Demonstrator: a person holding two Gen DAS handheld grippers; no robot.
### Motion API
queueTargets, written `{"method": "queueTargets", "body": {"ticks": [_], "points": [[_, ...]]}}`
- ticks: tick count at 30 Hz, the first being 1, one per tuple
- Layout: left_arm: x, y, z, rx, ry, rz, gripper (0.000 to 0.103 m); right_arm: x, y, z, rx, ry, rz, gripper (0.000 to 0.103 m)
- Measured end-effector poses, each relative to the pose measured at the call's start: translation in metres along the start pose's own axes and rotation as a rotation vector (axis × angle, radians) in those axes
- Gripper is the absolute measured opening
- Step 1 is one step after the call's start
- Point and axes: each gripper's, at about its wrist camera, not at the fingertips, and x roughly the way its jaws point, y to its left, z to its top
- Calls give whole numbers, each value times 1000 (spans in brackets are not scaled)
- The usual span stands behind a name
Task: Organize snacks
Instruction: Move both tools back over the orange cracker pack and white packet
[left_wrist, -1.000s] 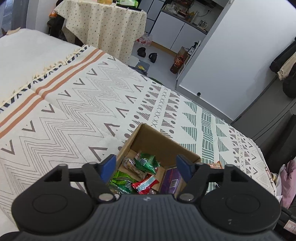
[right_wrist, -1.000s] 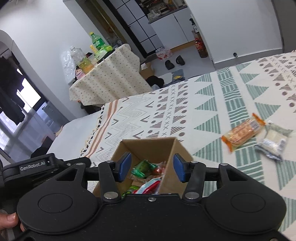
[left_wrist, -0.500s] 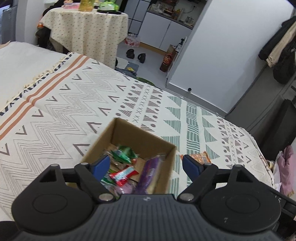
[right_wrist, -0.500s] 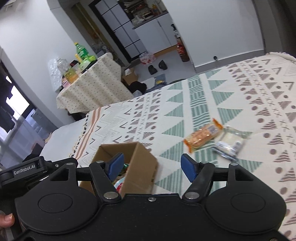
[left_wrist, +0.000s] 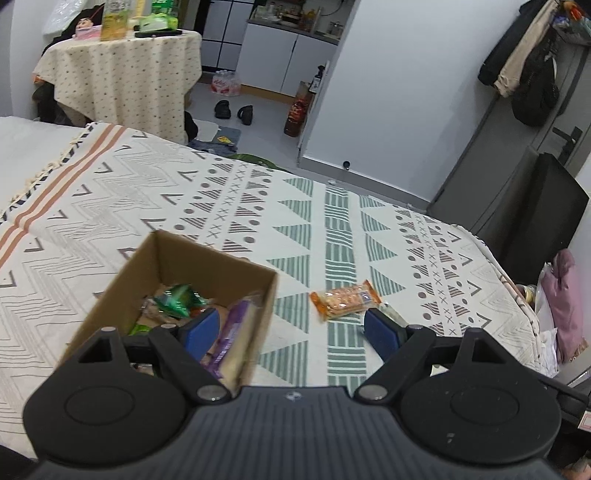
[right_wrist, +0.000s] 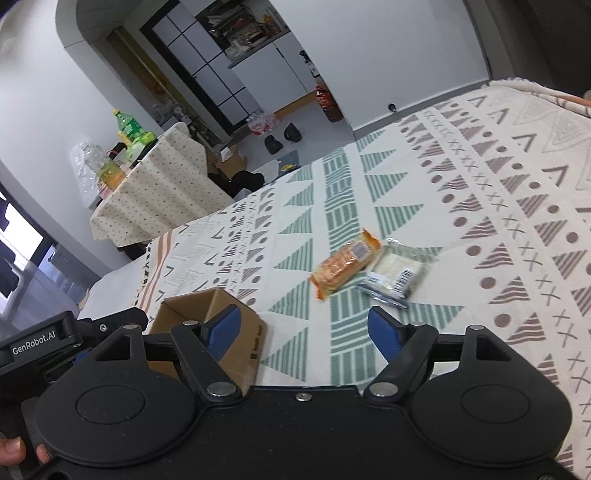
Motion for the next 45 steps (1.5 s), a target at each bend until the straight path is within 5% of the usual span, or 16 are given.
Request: {"method": "queueTargets", "body": {"ticks": [5,11,31,45], "points": [[11,-17,-5,26,0,17,90,-2,-10,2,15,-5,1,91],[25,-31,-5,43,20,21,94,0,-25,8,64,-3,-8,95],[103,-73,12,145,107,-58,94,39,-77,20,276,12,-72,94],[191,-77,27,168,209,-89,91,103,-101,18,368,102,-103,79]]}}
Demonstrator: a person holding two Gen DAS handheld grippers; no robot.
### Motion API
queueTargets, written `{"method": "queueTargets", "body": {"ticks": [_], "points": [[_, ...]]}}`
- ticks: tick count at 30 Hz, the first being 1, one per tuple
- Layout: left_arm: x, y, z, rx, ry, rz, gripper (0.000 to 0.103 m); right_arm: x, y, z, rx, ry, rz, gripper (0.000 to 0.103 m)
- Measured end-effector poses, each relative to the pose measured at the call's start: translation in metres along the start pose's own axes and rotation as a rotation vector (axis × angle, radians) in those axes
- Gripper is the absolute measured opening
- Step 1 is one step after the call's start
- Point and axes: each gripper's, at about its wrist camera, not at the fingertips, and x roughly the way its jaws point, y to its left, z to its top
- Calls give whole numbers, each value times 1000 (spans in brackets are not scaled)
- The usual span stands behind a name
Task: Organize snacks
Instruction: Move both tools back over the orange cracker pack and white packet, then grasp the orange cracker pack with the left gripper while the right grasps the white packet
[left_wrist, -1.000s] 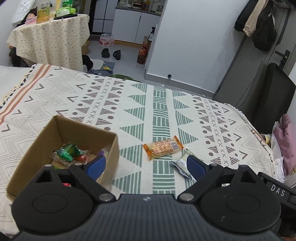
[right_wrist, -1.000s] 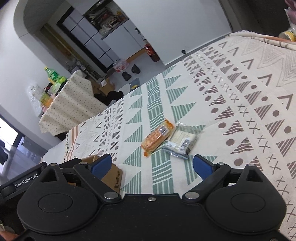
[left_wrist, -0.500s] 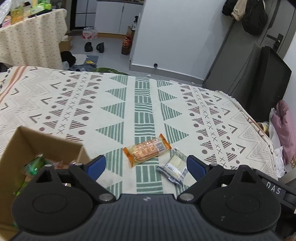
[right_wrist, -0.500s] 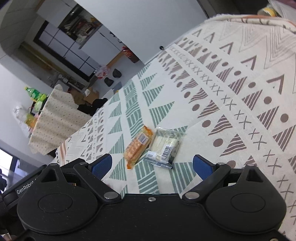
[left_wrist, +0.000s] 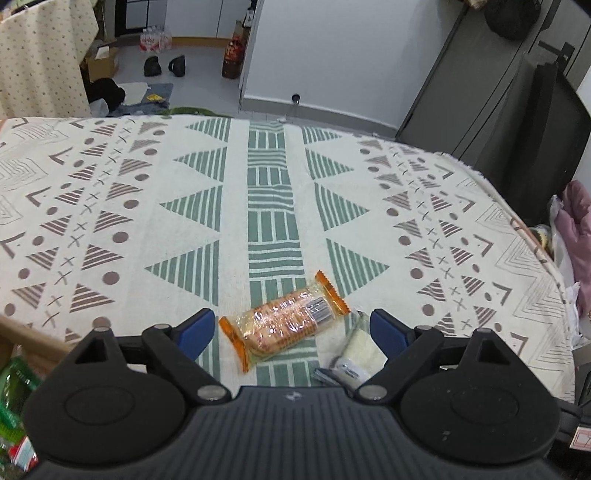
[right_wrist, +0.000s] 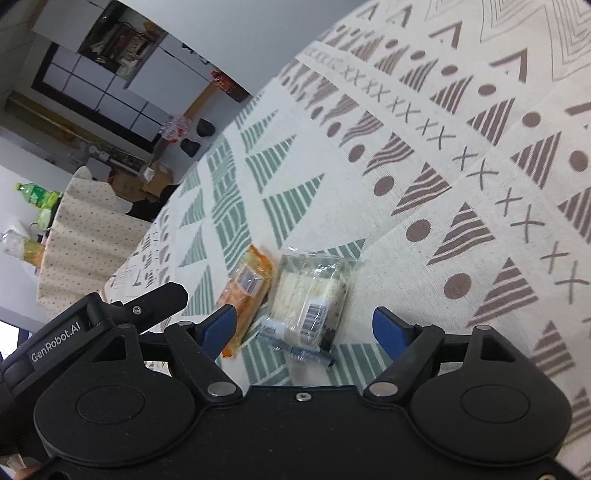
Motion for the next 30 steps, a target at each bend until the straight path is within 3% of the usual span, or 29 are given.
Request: {"method": "queueTargets", "body": {"ticks": [7,8,10,11,15,24,30], "points": [[27,3,11,11,22,6,91,21,-2,1,3,25,-6,74],[31,2,12,15,25,4,91,22,-2,2,-1,23,-5,70],[39,2,13,25,36,0,91,24,-3,2,-10,21,-8,54],[42,1,13,23,42,0,91,25,-5,2,-8,25,-16,40],[56,-1,11,31,52,2,91,23,-10,2,-5,17,-15,30],[71,-8,-2,39,76,1,88,7,-16,5,-38,-63,-101,28],[72,-11,-16,33,115,12,60,2,-20,5,-25,-86,-121,38]]}}
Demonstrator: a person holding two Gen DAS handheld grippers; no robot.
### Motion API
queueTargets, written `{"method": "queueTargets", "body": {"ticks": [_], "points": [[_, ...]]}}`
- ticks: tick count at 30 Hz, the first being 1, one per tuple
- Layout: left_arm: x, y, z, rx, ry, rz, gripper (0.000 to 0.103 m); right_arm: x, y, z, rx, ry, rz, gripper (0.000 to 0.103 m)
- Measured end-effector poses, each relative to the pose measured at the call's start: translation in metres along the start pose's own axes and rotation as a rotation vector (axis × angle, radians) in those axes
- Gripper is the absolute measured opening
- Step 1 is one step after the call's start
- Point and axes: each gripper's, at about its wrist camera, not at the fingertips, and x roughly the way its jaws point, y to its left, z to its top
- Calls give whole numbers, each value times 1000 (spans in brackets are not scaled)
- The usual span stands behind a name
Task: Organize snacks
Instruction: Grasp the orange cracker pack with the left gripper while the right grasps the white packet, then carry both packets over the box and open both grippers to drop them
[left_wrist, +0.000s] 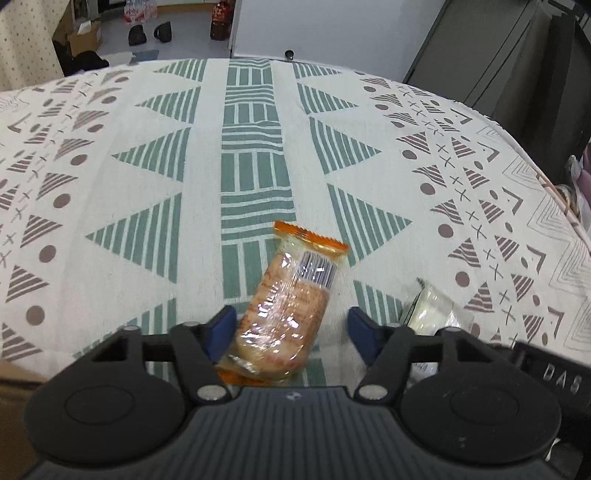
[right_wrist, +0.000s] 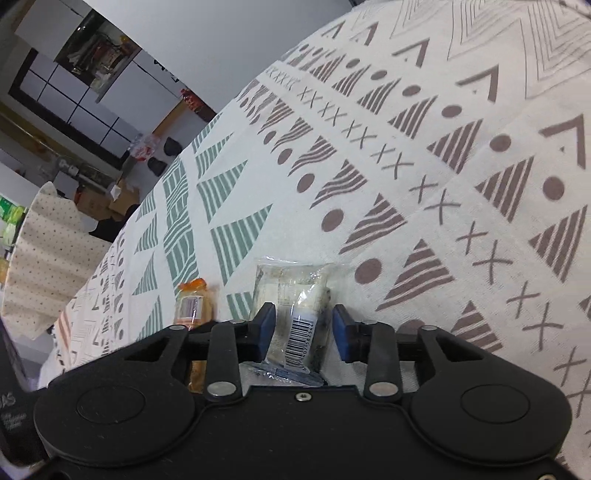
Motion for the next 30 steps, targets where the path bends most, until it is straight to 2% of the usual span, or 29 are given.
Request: {"method": "queueTargets", "body": {"ticks": [1,3,4,6,11,14,19,23,30], "points": [[0,0,-1,-2,2,3,55,0,3,-1,-20,-7,-7,41],[-1,1,-2,-3,2,25,44,1,9,-4,-47,-14,-4,56],[-2,2,-2,-4,5,35,36,2,13,-5,-63,-15,-3,60],[-5,4,-1,-15,10,35,34,3,19,-8,-97,-21,-10,67],[-16,10,-4,-31,11,41,34,10,29,-12,-134,-33,-54,73],[-24,11,-7,-38,10,50,34,14,38,-16,-191,-31,-100,71],[-39,13,-18,-31,-6,54,34,12,46,-25,-296,-9,-167,49],[-52,16,-26,-45,-28,56,34,-2,45,-31,-293,7,-145,45],[-85,17,-39,-45,-89,64,34,-33,54,-38,-334,-42,-127,44]]}}
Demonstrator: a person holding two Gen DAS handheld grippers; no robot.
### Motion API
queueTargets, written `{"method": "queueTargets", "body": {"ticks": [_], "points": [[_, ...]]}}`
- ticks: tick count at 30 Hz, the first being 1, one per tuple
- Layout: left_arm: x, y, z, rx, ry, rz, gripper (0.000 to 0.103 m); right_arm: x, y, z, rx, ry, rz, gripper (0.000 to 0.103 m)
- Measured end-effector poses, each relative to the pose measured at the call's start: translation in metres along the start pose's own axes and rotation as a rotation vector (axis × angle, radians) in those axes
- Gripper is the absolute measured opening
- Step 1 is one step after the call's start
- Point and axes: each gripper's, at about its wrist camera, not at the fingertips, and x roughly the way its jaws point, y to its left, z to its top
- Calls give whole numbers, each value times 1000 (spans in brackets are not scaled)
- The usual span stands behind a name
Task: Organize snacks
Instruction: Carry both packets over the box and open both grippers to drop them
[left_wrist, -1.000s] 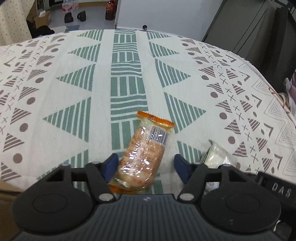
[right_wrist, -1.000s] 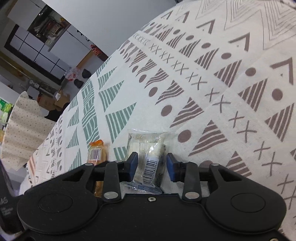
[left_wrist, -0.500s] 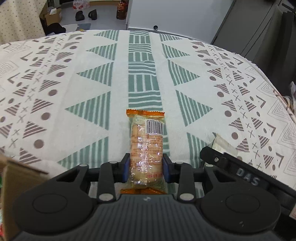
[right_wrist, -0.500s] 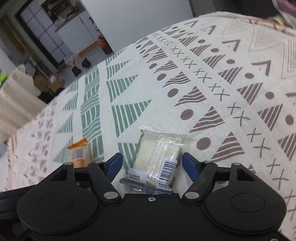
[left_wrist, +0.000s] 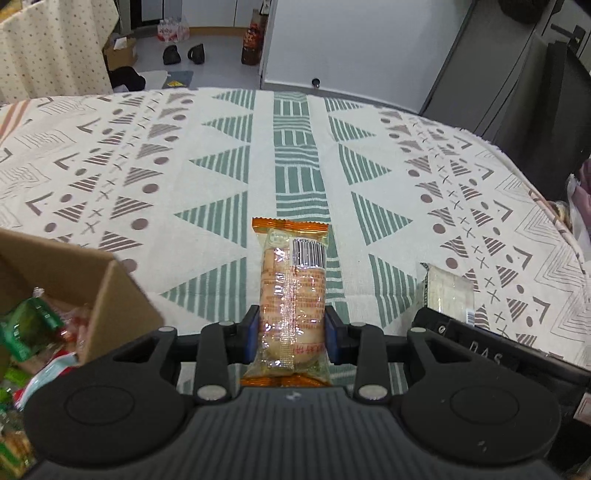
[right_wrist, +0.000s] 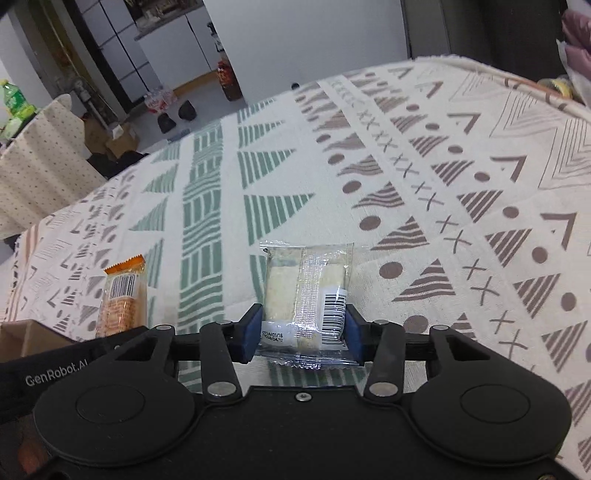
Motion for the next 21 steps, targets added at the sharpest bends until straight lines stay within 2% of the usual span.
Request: {"method": "queueTargets", "body": {"ticks": [21], "points": [[-106,28,-25,-18,-154,74,34,-77,40,-13,-109,-110,130,44]]}}
